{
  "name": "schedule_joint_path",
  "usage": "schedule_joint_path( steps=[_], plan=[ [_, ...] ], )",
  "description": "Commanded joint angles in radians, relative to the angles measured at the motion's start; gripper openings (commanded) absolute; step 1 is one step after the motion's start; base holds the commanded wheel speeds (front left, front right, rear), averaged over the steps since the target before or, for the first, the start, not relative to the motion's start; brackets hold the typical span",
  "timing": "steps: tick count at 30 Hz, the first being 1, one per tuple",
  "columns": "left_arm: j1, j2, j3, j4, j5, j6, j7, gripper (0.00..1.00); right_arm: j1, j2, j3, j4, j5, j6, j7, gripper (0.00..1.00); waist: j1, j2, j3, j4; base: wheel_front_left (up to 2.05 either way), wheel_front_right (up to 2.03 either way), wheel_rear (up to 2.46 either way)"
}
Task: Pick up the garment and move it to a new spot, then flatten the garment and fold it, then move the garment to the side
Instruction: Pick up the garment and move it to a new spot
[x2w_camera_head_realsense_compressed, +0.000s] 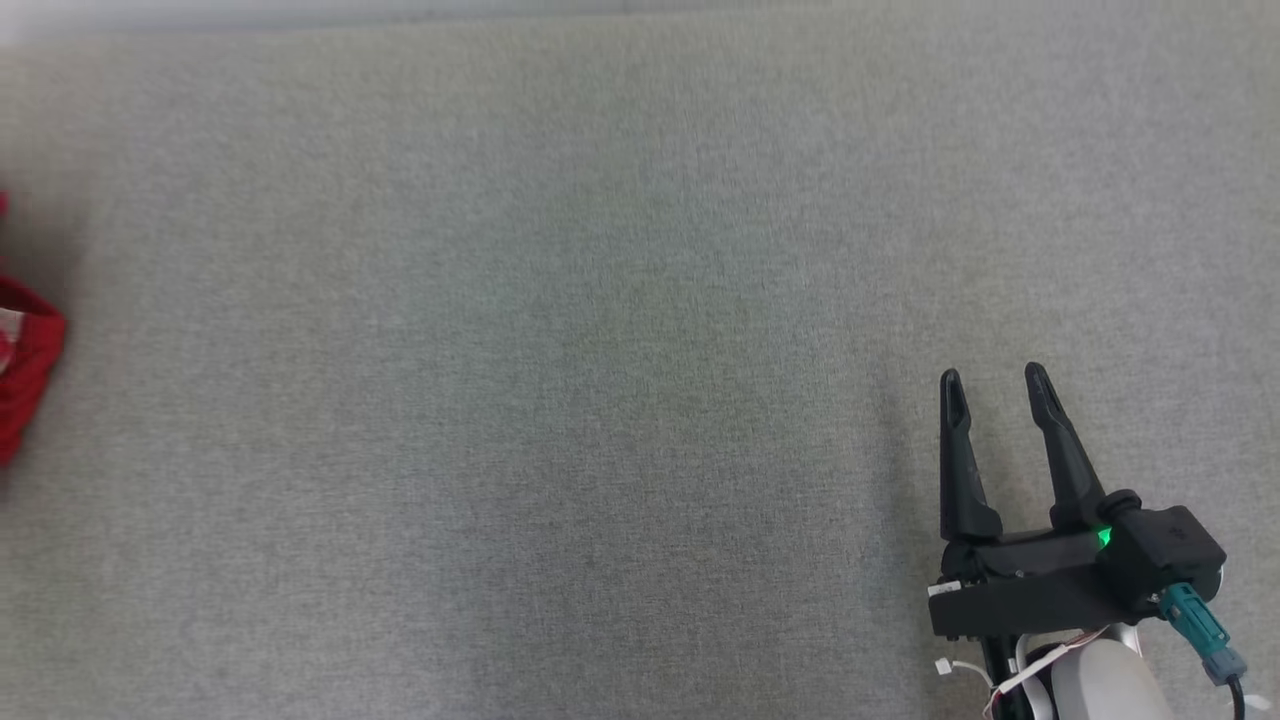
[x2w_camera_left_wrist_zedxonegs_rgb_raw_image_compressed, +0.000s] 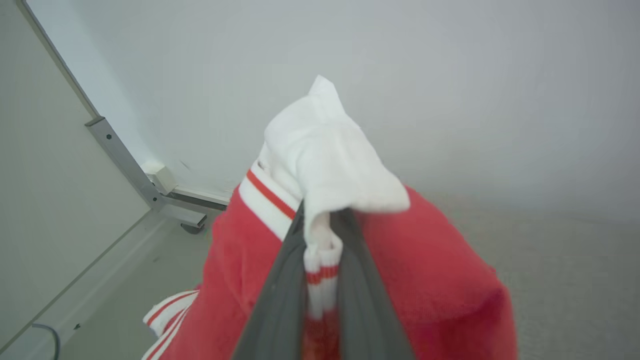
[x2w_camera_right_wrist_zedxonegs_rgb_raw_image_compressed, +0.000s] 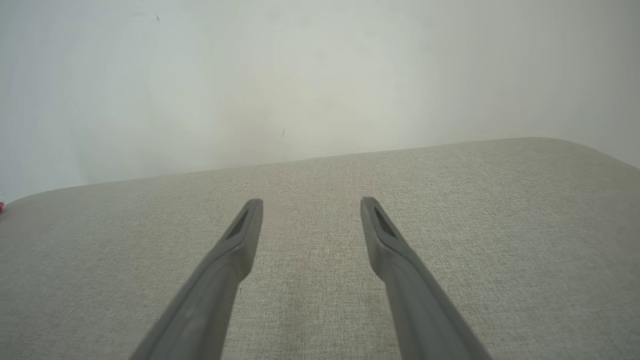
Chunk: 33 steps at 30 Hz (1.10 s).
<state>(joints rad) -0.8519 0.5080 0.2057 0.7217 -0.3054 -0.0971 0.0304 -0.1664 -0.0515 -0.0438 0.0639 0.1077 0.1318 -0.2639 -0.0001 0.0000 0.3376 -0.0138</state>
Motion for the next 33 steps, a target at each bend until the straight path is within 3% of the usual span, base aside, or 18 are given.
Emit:
schedule_joint_path(
  steps=[1,8,14,22,33],
  plan=[
    [-0.028,0.008,-0.005,-0.042,0.004,-0.005,-0.021,0.00,0.013,0.002,0.008,0.007,0.010,-0.002,-0.001,1.00,0.0001,0.0000,-0.033,0.006,0.00,0.00,0.00],
    [-0.085,0.028,-0.039,-0.192,-0.027,-0.024,-0.020,0.00,0.020,0.002,0.023,0.030,0.050,-0.002,-0.001,1.00,0.0001,0.0000,-0.068,-0.024,0.00,0.00,0.00],
    [-0.155,0.017,-0.138,-0.334,-0.048,-0.033,0.029,0.00,0.026,0.002,0.035,0.048,0.083,-0.002,-0.001,1.00,0.0001,0.0000,-0.096,-0.082,0.00,0.00,0.00],
    [-0.242,-0.108,-0.301,-0.443,-0.086,-0.033,0.088,0.00,0.045,0.002,0.055,0.074,0.110,-0.002,-0.001,1.00,0.0001,0.0000,-0.126,-0.182,0.00,0.00,0.00],
    [-0.232,-0.322,-0.492,-0.408,-0.091,-0.032,0.086,0.00,0.056,0.002,0.058,0.083,0.130,-0.002,-0.001,1.00,0.0001,0.0000,-0.122,-0.292,0.00,0.00,0.00]
  ],
)
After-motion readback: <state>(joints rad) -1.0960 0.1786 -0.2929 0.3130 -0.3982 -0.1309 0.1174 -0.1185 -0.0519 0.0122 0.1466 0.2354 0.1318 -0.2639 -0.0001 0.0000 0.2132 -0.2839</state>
